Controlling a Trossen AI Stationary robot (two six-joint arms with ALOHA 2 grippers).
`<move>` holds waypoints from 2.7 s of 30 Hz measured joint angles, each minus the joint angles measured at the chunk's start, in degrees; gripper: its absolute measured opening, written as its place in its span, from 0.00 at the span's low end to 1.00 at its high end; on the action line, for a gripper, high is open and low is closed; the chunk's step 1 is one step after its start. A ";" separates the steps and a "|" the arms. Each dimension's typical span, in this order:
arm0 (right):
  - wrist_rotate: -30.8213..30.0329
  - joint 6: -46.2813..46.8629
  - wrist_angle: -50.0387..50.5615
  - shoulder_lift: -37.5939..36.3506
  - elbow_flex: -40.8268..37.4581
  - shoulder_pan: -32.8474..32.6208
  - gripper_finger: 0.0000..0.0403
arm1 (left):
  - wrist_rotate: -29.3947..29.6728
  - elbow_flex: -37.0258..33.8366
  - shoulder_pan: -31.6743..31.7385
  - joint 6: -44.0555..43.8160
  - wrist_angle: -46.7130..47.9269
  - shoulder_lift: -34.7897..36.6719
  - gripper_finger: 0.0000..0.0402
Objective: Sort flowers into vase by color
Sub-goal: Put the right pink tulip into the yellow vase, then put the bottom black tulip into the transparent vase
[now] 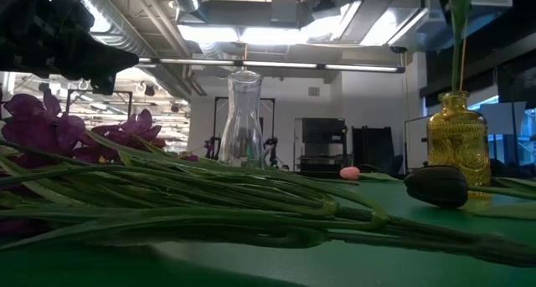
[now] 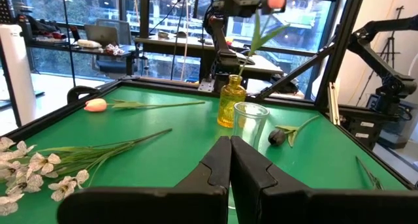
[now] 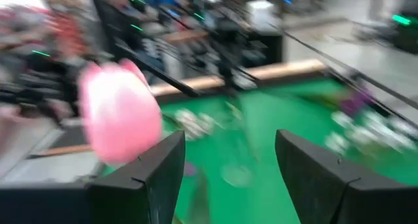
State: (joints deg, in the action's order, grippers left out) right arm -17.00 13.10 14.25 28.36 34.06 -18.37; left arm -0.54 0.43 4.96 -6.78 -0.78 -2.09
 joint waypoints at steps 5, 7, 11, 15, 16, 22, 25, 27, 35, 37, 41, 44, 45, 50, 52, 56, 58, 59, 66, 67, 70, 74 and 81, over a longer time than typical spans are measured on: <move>-5.58 2.18 4.95 -0.66 -0.02 0.00 0.59 | 0.02 0.00 0.01 -0.13 -0.04 0.00 0.00; -7.56 2.39 7.31 -1.69 1.14 0.00 0.59 | 0.02 0.00 0.00 -0.12 -0.04 0.01 0.00; -16.91 3.15 12.02 -2.95 5.15 0.00 0.59 | 0.00 0.00 0.01 -0.14 -0.06 0.01 0.00; -27.79 3.17 16.65 -3.28 9.40 0.02 0.59 | 0.02 0.00 0.00 -0.16 -0.07 0.00 0.00; -28.71 3.17 17.27 -3.32 10.14 0.02 0.59 | 0.01 0.00 0.00 -0.16 -0.07 0.00 0.00; -23.91 3.84 20.87 -2.91 12.07 0.00 0.59 | 0.01 0.00 0.01 -0.16 -0.07 0.01 0.00; -14.58 4.59 25.42 -3.10 14.62 0.00 0.59 | 0.02 0.00 0.01 -0.18 -0.07 0.02 0.00; -7.19 4.55 27.64 -3.07 15.61 0.00 0.59 | 0.02 0.00 0.01 -0.18 -0.07 0.00 0.00; 2.60 11.05 35.47 -0.29 14.88 -0.02 0.59 | 0.01 0.00 0.01 -0.24 -0.08 0.00 0.00; 2.73 14.53 39.28 2.17 14.17 -0.02 0.59 | 0.00 0.00 -0.01 -0.35 -0.09 0.00 0.00; 6.05 21.74 45.23 7.89 13.11 -0.04 0.59 | 0.00 0.00 0.01 -0.57 -0.08 0.00 0.00; 9.47 24.54 46.71 12.29 13.07 -0.04 0.59 | 0.01 0.00 0.00 -0.57 -0.07 0.00 0.00; 10.66 25.45 47.19 13.49 13.07 -0.04 0.59 | 0.01 0.00 0.01 -0.57 -0.09 0.00 0.00; 13.97 30.58 50.79 17.52 13.07 -0.87 0.59 | 0.02 0.00 -0.01 -0.57 -0.09 0.00 0.00; 14.03 33.78 51.40 18.34 13.07 -3.56 0.59 | 0.02 0.00 0.01 -0.57 -0.08 0.01 0.00; 13.27 44.75 51.25 18.39 13.07 -11.97 0.59 | 0.02 0.00 -0.01 -0.55 -0.09 0.00 0.00; 8.85 49.32 51.18 18.23 13.07 -17.05 0.59 | 0.02 0.00 0.01 -0.55 -0.09 0.00 0.00; 5.90 50.96 51.31 18.02 13.14 -19.45 0.59 | 0.02 0.00 0.00 -0.55 -0.07 0.00 0.00; -18.26 52.29 53.15 16.02 18.49 -28.78 0.59 | 0.02 0.00 0.01 -0.54 -0.15 0.00 0.00; -20.10 50.87 52.49 15.90 19.73 -29.55 0.59 | 0.02 0.00 -0.01 -0.55 -0.15 0.02 0.00; -23.06 44.65 48.23 16.03 22.90 -32.39 0.59 | 0.04 0.00 -0.01 -0.53 -0.17 0.02 0.00; -24.30 30.81 33.24 16.44 24.28 -37.39 0.59 | 0.02 0.00 -0.01 -0.53 -0.17 0.01 0.00; -24.58 23.20 19.49 26.50 24.38 -41.37 0.59 | 0.02 0.00 -0.01 -0.57 -0.15 0.00 0.00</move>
State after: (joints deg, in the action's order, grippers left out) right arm -41.57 36.30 33.75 54.86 58.44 -59.74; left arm -0.51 0.43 4.95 -7.35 -0.93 -2.08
